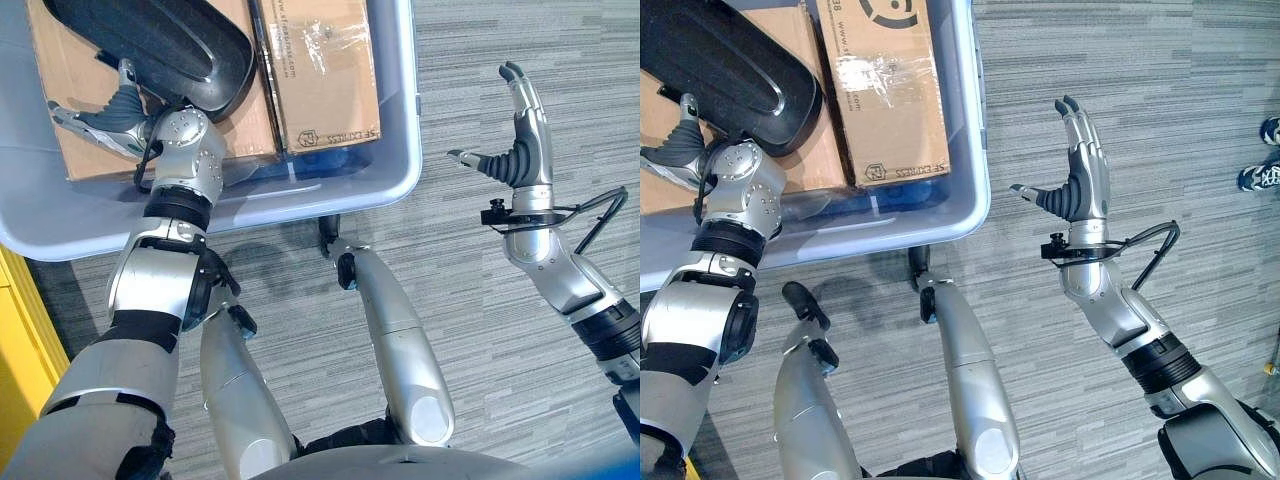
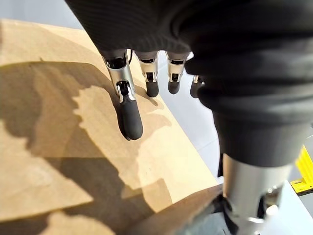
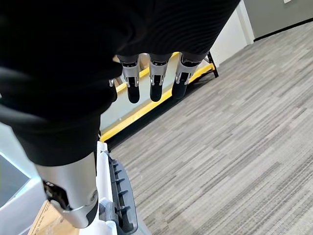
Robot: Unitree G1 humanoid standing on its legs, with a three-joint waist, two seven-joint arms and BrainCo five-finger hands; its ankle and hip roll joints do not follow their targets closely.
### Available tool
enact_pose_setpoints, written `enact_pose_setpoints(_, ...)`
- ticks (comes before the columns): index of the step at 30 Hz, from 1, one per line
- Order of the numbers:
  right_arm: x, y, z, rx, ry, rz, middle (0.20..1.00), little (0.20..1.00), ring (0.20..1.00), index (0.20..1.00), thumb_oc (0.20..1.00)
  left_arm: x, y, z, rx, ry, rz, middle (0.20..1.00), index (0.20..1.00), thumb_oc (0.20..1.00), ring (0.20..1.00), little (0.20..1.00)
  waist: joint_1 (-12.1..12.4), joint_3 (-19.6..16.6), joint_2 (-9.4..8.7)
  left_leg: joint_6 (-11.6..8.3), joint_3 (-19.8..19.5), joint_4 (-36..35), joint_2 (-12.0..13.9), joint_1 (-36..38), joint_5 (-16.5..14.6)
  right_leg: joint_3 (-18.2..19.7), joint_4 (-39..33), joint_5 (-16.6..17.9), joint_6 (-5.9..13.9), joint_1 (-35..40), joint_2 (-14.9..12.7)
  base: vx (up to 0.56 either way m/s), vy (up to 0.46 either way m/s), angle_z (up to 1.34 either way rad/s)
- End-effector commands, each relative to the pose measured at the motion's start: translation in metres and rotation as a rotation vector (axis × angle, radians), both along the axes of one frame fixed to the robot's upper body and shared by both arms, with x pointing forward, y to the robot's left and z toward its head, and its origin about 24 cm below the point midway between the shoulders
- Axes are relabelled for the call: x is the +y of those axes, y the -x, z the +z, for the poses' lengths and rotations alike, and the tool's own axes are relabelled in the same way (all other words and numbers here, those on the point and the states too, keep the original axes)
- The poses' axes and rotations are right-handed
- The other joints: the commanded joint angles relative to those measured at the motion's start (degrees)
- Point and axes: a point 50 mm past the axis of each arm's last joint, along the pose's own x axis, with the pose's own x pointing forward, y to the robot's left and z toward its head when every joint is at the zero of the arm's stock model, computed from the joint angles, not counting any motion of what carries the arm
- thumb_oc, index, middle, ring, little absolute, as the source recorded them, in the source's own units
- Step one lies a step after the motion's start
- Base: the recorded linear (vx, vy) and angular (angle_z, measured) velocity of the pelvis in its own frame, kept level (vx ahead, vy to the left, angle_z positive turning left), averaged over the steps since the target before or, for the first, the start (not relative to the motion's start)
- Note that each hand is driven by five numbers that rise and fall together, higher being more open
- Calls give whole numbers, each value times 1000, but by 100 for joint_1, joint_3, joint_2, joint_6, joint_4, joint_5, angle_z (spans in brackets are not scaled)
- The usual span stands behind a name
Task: Move parts from the plastic box to the shelf.
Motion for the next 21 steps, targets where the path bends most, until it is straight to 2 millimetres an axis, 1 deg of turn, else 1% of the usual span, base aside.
enact_pose_setpoints(1, 0, 1, 8, -64, -82, -15, 1000, 1000, 1000, 1000, 1000, -6, 0, -64, 186, 110, -82, 1000, 1000, 1000, 1000, 1000, 13, -83, -770, 97, -198, 1246, 322, -652, -463, -79, -199, 93, 732, 417, -249, 0, 0, 0)
enact_pose_setpoints(5, 0, -1, 11, -63, -80, -15, 1000, 1000, 1000, 1000, 1000, -7, -3, -59, 216, 50, -119, 1000, 1000, 1000, 1000, 1000, -10, -83, -776, 96, -174, 1239, 334, -622, -471, -58, -183, 92, 732, 425, -244, 2, 3, 1)
enact_pose_setpoints(7, 0, -1, 11, -67, -76, -21, 1000, 1000, 1000, 1000, 1000, -7, -3, -51, 224, -64, -104, 1000, 1000, 1000, 1000, 1000, -10, -83, -785, 103, -169, 1258, 348, -642, -480, -50, -145, 76, 731, 404, -247, 6, 3, 2)
enact_pose_setpoints(9, -1, 0, 11, -68, -64, -28, 1000, 1000, 1000, 1000, 1000, -10, -5, -41, 202, -102, -114, 1000, 1000, 1000, 1000, 1000, -29, -83, -775, 117, -149, 1291, 345, -647, -515, -27, -116, 65, 727, 390, -238, 0, 0, 0)
enact_pose_setpoints(11, -1, 0, 10, -67, -64, -28, 1000, 1000, 1000, 1000, 1000, -16, -7, -37, 187, -103, -143, 1000, 1000, 1000, 1000, 1000, -33, -83, -763, 120, -154, 1296, 337, -652, -504, -18, -119, 68, 727, 384, -235, 0, 0, 0)
enact_pose_setpoints(13, -1, -1, 8, -66, -63, -32, 1000, 1000, 1000, 1000, 1000, -20, -9, -37, 184, -115, -167, 1000, 1000, 1000, 1000, 1000, -34, -83, -754, 121, -147, 1302, 337, -652, -505, -20, -109, 54, 724, 383, -231, 0, 0, 0)
enact_pose_setpoints(18, -1, -3, 12, -67, -70, -29, 1000, 1000, 1000, 1000, 1000, -32, -14, -34, 178, -114, -243, 1000, 1000, 1000, 1000, 1000, -62, -83, -775, 112, -134, 1306, 356, -640, -510, -23, -135, 60, 722, 403, -215, 0, 0, 0)
enact_pose_setpoints(20, -2, -3, 14, -62, -70, -29, 1000, 1000, 1000, 1000, 1000, -36, -16, -35, 179, -94, -277, 1000, 1000, 1000, 1000, 1000, -78, -83, -790, 108, -132, 1310, 369, -632, -499, -25, -129, 70, 724, 402, -211, 0, 0, 0)
enact_pose_setpoints(21, -3, -4, 15, -65, -69, -30, 1000, 1000, 1000, 1000, 1000, -40, -18, -36, 156, -42, -305, 1000, 1000, 1000, 1000, 1000, -92, -83, -806, 105, -131, 1310, 374, -644, -506, -18, -141, 78, 728, 393, -206, 0, 0, 0)
